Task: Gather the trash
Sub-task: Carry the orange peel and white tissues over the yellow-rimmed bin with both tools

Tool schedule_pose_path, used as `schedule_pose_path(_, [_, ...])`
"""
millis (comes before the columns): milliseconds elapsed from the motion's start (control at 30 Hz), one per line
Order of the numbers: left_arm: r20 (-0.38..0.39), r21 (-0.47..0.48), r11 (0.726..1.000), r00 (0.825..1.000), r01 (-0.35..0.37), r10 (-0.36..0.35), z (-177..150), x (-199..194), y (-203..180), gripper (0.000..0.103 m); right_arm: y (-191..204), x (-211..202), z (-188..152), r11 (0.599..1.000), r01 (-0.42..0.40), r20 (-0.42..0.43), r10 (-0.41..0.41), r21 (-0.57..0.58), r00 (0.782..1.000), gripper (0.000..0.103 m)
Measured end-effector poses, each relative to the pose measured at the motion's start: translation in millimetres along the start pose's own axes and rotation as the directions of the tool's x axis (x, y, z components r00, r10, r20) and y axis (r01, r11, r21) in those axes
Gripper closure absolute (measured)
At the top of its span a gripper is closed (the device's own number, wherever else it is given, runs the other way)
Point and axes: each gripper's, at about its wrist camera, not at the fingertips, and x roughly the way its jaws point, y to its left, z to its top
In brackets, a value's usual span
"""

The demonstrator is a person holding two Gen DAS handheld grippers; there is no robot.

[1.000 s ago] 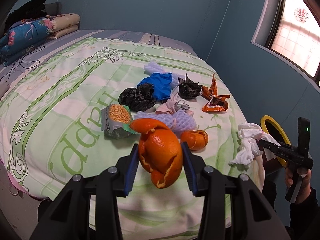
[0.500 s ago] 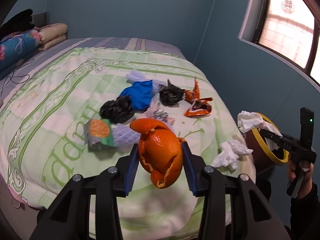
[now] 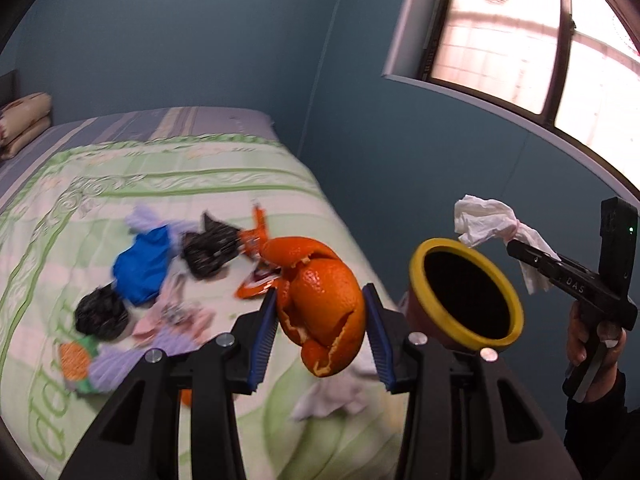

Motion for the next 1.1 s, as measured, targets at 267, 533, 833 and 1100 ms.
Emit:
schedule_pose_path(267, [-0.006,0.079,0.988,0.992,0.130,-0.130,28,44,-62,0.063,-40,-28,7,0.988,0.146,0.043,-0.149,0.052,0.988,0.087])
schedule_pose_path(533, [-0.046,0.119,0.965,0.972,0.235,-0.231,38,88,-117,0.063,-70,-38,2,0.964,0.250,0.046,-0.255,0.095,0.966,0.087])
schedule_pose_path(833, [-0.107,0.156,0.935,0.947,0.318,-0.304,36,127,-161,0.063,-86,-33,-4,0.946,0.303,0.007,-0.306,0.112,0.952,0.087])
schedule_pose_path(1100, [-0.180,0.138,0.928,0.931,0.345,-0.319,27,172,-186,0.063,-118,-5,-14,0.931,0.330,-0.079,-0.322,0.157,0.944,0.087])
